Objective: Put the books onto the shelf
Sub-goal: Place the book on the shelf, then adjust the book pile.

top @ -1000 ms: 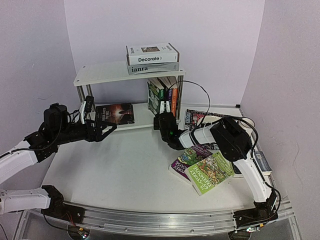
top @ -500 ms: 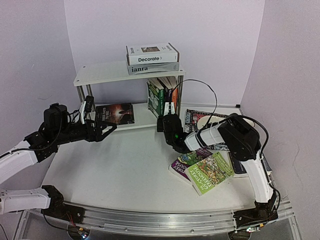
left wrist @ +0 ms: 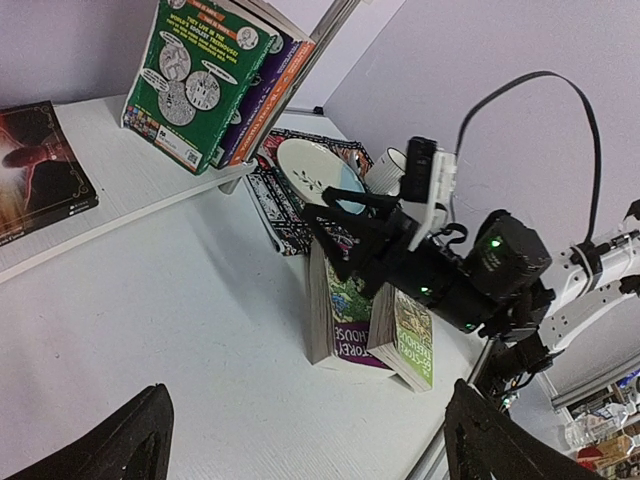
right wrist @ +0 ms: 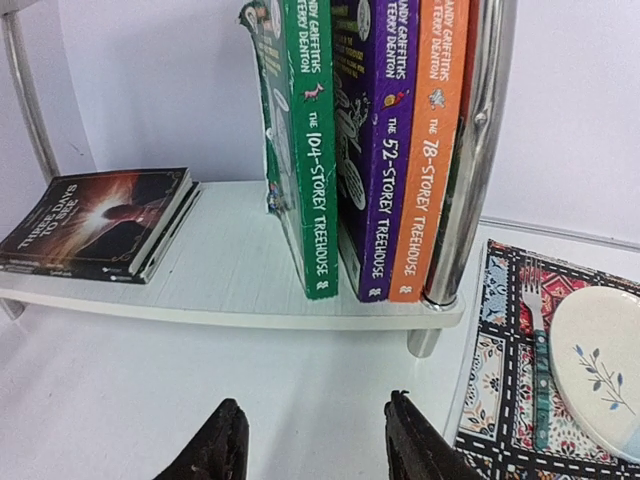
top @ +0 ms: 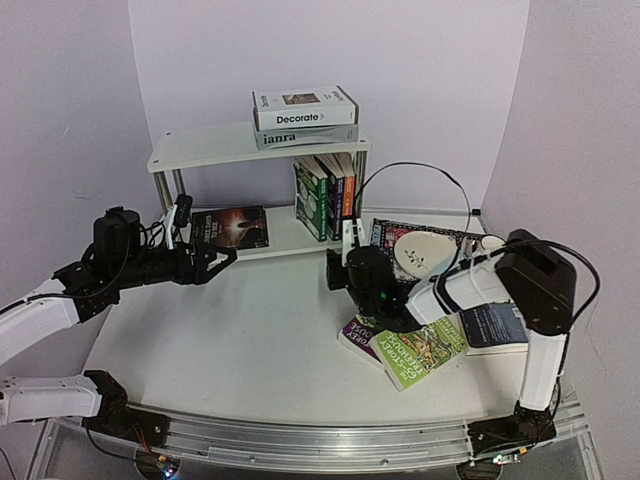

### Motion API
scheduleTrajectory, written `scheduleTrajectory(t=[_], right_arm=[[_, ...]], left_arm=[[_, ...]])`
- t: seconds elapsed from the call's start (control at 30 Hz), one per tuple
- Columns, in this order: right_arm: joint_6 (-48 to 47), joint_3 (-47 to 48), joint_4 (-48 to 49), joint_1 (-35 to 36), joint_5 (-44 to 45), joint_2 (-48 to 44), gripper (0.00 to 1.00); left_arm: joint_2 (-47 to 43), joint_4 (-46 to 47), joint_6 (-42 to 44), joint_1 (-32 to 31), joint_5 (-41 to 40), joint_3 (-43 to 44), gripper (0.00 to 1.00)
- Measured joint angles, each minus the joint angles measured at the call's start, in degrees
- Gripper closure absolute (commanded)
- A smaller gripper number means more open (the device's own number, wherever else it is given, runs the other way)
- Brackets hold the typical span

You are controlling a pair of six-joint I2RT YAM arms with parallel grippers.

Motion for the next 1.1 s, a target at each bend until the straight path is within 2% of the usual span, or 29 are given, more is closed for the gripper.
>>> scheduleTrajectory(t=[0.4, 0.47, 0.57, 0.6, 0.83, 0.97, 1.1], right_arm=[[6.16, -17.76, -22.31, -0.40, -12.72, -28.20, 0.29], [5.81, -20.65, -26.31, -0.40, -14.88, -32.31, 0.22], [5.10, -23.15, -33.05, -0.40, -17.53, -38.43, 0.04], [4.56, -23.51, -35.56, -0.42, -18.54, -40.68, 0.02], [4.72, -23.47, -50.70, -0.40, -20.76, -52.24, 0.02], [9.40, -23.43, -58.83, -0.39, -20.13, -54.43, 0.02], [15.64, -23.60, -62.38, -0.43, -23.64, -54.22, 0.02]], left_arm=[[6.11, 3.96, -4.16, -0.04, 3.52, -0.30, 0.05], [6.49, 6.14, -5.48, -0.10, 3.92, -1.14, 0.06], [7.20, 8.51, -7.18, -0.47, 4.16, -2.26, 0.06], [7.73, 9.03, -7.76, -0.74, 4.15, -2.37, 0.06], [9.63, 11.64, -8.76, -5.05, 1.59, -2.73, 0.04], [9.66, 13.33, -9.30, -6.59, 0.46, -4.32, 0.04], [11.08, 15.86, -10.66, -7.03, 0.23, -5.93, 0.04]])
